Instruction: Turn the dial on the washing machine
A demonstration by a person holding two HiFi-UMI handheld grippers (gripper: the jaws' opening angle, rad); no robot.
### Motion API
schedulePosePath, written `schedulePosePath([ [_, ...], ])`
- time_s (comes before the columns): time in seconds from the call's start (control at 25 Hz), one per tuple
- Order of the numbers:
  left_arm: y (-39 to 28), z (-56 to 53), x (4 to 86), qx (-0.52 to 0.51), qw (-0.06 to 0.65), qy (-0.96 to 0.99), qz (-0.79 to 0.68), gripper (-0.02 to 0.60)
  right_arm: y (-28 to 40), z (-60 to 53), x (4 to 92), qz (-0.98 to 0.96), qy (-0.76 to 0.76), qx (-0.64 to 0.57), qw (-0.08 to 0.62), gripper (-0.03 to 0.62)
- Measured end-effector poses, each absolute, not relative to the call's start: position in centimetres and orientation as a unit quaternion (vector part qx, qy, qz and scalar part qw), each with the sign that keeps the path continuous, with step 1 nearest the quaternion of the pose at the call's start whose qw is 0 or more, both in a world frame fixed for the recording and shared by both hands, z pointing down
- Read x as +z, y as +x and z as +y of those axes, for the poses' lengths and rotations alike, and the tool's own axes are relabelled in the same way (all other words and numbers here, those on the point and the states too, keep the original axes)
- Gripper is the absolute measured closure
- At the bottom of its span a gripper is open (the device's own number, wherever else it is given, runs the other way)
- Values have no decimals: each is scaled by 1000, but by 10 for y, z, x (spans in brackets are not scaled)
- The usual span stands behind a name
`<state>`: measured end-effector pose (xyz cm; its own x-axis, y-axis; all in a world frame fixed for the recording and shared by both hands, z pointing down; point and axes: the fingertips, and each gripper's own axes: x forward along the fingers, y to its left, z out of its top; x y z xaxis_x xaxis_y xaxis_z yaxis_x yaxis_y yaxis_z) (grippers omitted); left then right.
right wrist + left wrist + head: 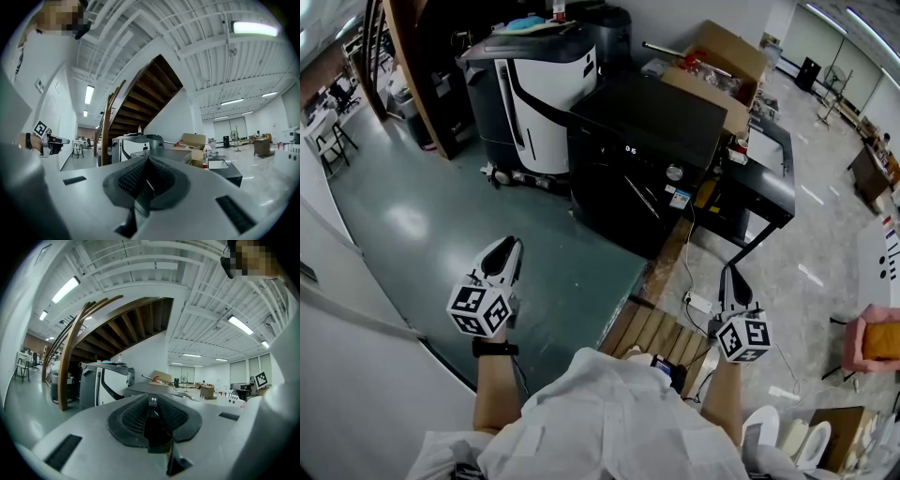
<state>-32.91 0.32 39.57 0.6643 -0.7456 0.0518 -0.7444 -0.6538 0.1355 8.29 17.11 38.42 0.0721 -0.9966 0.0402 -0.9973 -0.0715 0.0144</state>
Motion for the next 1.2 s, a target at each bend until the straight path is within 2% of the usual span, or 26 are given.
schedulePosePath([
  [0.48,-293,-45,405,0,78,907,-413,522,114,102,398,-694,718,19,43,592],
  [0.8,-212,-120,407,-5,94,912,-399,522,176,12,406,-709,701,25,72,592],
  [1.2,-122,-181,410,-3,97,908,-408,522,217,-85,423,-759,640,32,112,591],
])
